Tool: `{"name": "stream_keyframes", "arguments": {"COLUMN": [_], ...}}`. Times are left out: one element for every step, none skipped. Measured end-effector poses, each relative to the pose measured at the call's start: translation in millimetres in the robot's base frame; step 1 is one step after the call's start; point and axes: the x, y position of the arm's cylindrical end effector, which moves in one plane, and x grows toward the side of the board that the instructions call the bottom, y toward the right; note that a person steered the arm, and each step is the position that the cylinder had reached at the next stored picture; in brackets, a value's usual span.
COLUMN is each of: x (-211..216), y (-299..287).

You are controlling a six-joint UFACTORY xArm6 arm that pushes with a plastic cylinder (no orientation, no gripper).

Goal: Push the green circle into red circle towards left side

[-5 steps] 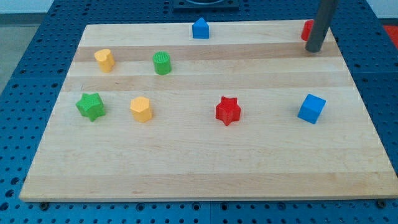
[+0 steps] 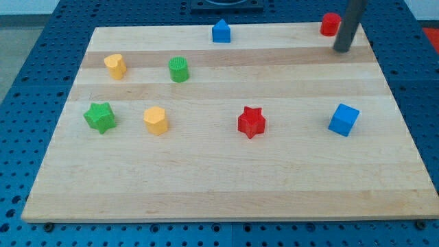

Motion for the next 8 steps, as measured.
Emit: {"name": "stream_keyframes", "arguments": {"x": [27,52,87,79,52,49,34,36], "y": [-93,-189,-273,-359,-352,-273,-202,-193]}}
